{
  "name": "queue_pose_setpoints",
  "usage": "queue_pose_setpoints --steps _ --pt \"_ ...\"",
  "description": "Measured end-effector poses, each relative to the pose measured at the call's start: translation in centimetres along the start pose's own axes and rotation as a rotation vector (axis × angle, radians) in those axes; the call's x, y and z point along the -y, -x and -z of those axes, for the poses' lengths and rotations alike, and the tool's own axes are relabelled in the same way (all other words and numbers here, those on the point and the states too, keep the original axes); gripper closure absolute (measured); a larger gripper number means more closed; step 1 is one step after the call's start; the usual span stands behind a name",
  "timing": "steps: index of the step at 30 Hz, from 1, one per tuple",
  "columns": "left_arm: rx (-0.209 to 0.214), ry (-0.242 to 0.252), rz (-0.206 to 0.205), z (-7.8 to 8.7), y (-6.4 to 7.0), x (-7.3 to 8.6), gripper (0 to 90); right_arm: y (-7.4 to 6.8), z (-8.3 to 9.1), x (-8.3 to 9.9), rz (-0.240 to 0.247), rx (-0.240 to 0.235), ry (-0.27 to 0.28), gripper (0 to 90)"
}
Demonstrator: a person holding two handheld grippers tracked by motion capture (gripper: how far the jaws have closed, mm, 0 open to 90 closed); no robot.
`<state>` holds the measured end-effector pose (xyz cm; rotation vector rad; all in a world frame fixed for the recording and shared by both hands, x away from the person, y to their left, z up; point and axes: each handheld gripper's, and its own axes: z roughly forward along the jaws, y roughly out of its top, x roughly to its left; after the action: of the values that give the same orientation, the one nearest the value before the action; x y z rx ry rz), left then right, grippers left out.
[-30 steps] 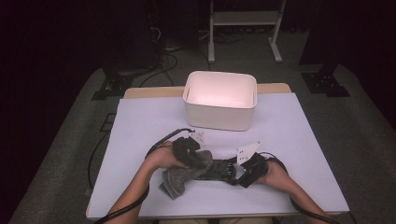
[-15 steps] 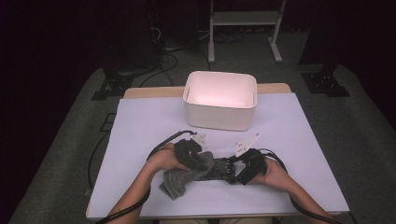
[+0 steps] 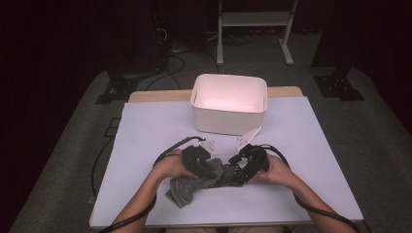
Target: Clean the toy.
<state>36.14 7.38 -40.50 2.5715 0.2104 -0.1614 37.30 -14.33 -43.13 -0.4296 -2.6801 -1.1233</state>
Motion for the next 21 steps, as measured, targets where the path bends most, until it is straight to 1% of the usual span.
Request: queue_pose_setpoints --steps 2,5,7,8,9,10,11,12,13,14,15,16,17,18,21 --pt "0.001 -0.001 -0.002 0.0 0.0 0.0 76.1 0.1 -0.1 -0.3 0.002 -0.005 -0.006 17.0" --pt "0.004 0.002 -0.006 0.0 0.0 0.0 76.0 0.2 -0.3 -0.5 -0.004 0.001 -0.034 17.2" --pt "0.005 0.000 -0.009 0.0 0.1 -0.1 75.6 0.6 -0.4 -0.4 -0.026 -0.010 -0.036 17.2" --pt "0.005 0.000 -0.009 0.0 0.1 -0.1 75.6 0.6 -0.4 -0.4 -0.026 -0.010 -0.036 17.2" --pt "0.007 -0.002 -0.010 0.0 0.1 -0.1 75.6 0.9 -0.4 -0.3 -0.046 -0.025 -0.033 17.2" --pt "0.012 -0.003 -0.014 0.0 0.1 -0.2 75.6 1.1 -0.4 -0.1 -0.056 -0.032 -0.032 17.2" --pt "0.012 -0.003 -0.014 0.0 0.1 -0.2 75.6 1.1 -0.4 -0.1 -0.056 -0.032 -0.032 17.2" --pt "0.017 0.004 -0.017 0.1 0.2 -0.3 75.6 1.4 -0.7 0.2 -0.091 -0.058 -0.037 17.2" --pt "0.017 0.004 -0.017 0.1 0.2 -0.3 75.6 1.4 -0.7 0.2 -0.091 -0.058 -0.037 17.2" --pt "0.017 0.008 -0.017 0.2 0.2 -0.5 75.6 1.5 -0.8 0.5 -0.102 -0.068 -0.041 17.2" --pt "-0.002 0.002 -0.021 0.3 0.1 -0.7 75.5 1.6 -1.1 0.9 -0.117 -0.088 -0.039 17.2" --pt "-0.002 0.002 -0.021 0.3 0.1 -0.7 75.5 1.6 -1.1 0.9 -0.117 -0.088 -0.039 17.2" --pt "-0.014 0.006 -0.016 0.5 -0.1 -0.8 75.5 1.5 -1.0 1.2 -0.117 -0.102 -0.025 23.3" --pt "-0.014 0.013 -0.008 0.6 -0.2 -0.9 75.5 1.5 -1.0 1.3 -0.111 -0.113 -0.021 23.3" --pt "-0.034 0.034 0.010 1.0 -0.5 -1.0 75.2 0.9 -1.0 1.5 -0.090 -0.087 0.002 23.7"
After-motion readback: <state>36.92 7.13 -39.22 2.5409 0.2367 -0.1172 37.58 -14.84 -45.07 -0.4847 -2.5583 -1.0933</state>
